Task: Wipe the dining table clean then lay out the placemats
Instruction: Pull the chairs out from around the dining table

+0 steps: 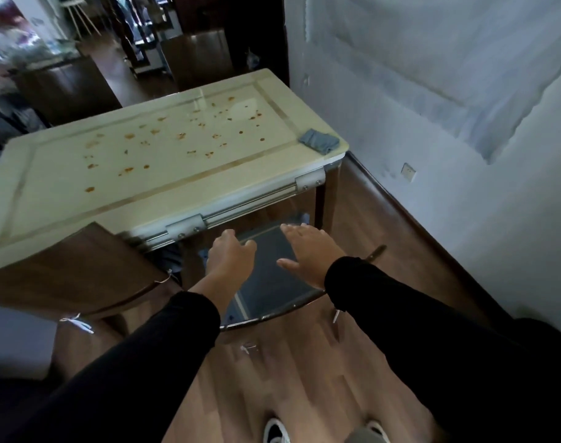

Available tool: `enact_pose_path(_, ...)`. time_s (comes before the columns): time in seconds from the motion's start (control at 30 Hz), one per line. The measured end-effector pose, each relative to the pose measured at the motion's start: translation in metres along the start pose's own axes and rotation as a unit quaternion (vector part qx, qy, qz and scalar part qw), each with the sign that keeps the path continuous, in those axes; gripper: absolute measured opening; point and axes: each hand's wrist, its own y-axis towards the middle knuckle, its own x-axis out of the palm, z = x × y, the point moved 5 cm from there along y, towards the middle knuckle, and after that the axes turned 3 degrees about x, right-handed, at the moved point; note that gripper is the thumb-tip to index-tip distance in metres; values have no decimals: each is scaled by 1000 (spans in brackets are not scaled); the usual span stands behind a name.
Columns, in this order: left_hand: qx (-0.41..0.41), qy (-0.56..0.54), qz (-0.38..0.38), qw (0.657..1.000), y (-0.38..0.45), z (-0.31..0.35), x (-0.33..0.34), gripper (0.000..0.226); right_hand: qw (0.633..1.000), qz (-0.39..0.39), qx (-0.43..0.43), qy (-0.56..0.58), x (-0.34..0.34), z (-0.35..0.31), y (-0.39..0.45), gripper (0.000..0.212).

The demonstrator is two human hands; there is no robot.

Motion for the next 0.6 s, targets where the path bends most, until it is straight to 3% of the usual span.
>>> enact_pose_path(0.43,-76,-8,-18,997,-73,5,94,59,989,-118,-83,-28,34,93,-30,88)
enact_pose_path(0.6,14,102,-80,991,-87,12,100,58,974,-132,-144,-118,40,105,-38,101)
